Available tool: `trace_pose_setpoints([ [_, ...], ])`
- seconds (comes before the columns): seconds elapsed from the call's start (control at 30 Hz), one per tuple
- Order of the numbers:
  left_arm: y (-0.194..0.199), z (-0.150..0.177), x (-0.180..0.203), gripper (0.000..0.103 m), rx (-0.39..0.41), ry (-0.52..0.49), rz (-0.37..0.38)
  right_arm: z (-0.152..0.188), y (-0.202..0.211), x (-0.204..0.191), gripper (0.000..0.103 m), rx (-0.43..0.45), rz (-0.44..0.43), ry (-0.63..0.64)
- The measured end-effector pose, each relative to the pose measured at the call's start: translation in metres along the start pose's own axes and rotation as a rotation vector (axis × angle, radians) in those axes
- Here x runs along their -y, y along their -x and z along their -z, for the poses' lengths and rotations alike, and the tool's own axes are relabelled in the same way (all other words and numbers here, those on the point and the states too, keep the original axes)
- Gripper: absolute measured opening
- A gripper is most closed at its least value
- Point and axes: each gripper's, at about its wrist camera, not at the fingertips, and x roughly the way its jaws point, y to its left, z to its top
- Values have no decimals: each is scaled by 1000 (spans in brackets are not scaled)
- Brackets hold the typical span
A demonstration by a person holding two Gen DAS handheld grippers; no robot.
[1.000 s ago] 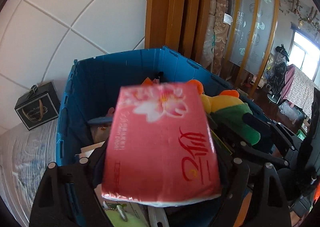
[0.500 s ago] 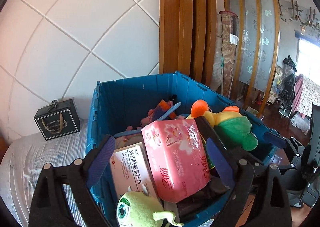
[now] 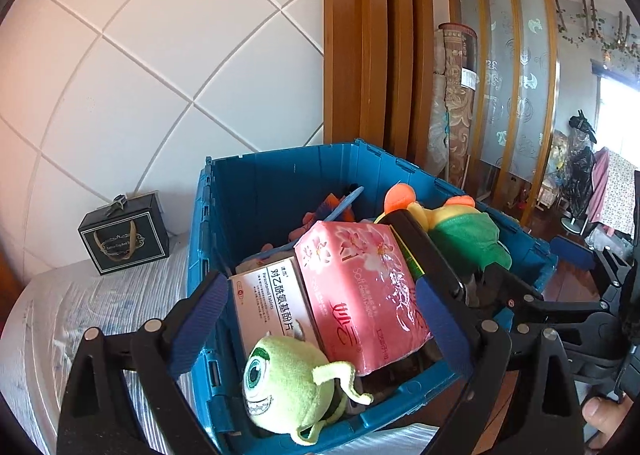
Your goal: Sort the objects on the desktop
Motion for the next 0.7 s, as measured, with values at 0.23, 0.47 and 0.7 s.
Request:
trace_pose_setpoints([
  [0.23,2,6,-2,96,-2,0,-17,4,-6,4,103,-15,-6,-10],
  [0.47,3,6,-7,96,7,16,-18,6,-12,10,103,-31,-10,-27],
  [0.7,0,5,-4,96,9,10,-8,6,-18,12,103,-43,-5,-33],
])
